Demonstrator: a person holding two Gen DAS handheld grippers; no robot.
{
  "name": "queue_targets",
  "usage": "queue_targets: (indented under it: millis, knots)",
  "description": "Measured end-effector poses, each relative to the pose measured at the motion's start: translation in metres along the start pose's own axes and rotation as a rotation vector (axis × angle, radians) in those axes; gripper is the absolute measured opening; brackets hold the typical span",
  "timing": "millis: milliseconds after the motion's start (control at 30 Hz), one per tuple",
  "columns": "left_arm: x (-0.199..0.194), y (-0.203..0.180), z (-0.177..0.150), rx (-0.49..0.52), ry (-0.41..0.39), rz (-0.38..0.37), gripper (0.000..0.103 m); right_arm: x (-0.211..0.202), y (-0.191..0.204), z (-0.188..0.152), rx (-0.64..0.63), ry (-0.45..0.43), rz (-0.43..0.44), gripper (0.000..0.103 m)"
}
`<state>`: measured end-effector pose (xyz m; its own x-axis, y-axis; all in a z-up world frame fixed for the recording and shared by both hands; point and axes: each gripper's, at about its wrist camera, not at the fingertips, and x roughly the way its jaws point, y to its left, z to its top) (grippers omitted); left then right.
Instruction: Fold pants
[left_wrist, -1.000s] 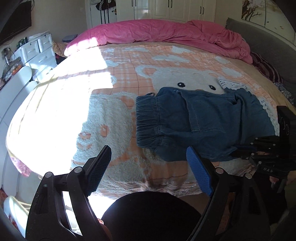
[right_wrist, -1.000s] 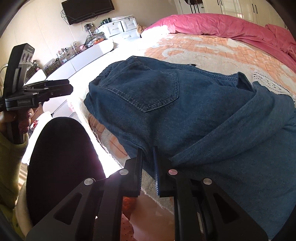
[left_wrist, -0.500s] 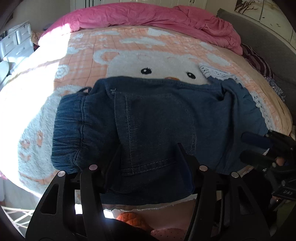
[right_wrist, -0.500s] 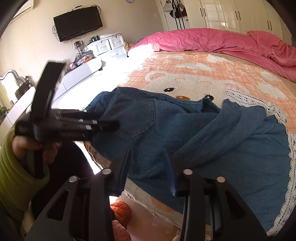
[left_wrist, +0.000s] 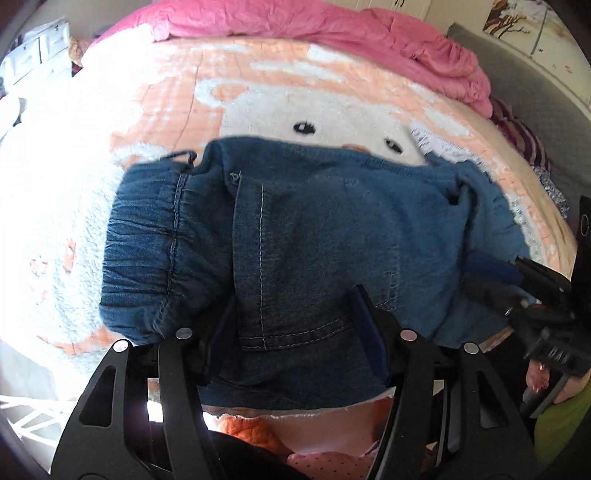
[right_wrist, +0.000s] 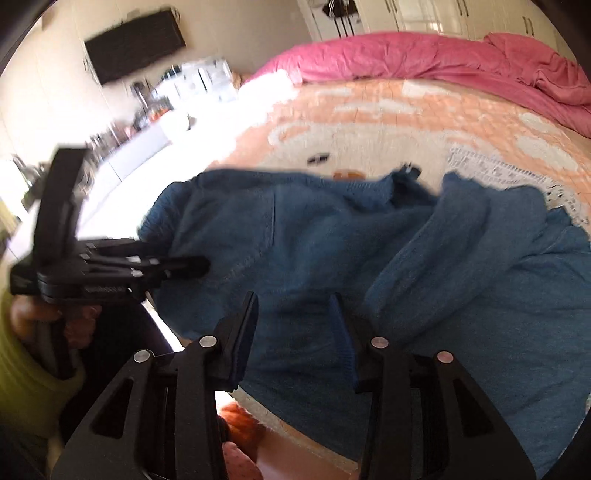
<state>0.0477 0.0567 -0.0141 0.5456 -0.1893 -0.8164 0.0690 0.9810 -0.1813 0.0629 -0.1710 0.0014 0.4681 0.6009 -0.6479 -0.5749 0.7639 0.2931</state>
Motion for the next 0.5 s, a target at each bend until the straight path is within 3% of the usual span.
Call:
queue_targets:
  millis: [167, 300, 367, 500]
  knots:
    - [-0.038, -0.031, -0.004, 0.088, -0.092, -0.027, 0.056, -0.054, -0.046, 0.013, 0.057, -0.166, -0.123, 0.055]
    - [-0.043, -0.067, -0.001, 0.162, -0.107, -0.021, 0.061, -0.071, -0.081, 0.008, 0.131, -0.211, -0.213, 0.065]
    - [-0.042, -0.081, 0.001, 0.195, -0.119, 0.033, 0.062, -0.075, -0.097, 0.005, 0.167, -0.222, -0.249, 0.065]
    - [-0.035, -0.084, 0.004, 0.211, -0.131, 0.115, 0.066, -0.079, -0.117, -0.001, 0.250, -0.241, -0.230, 0.065]
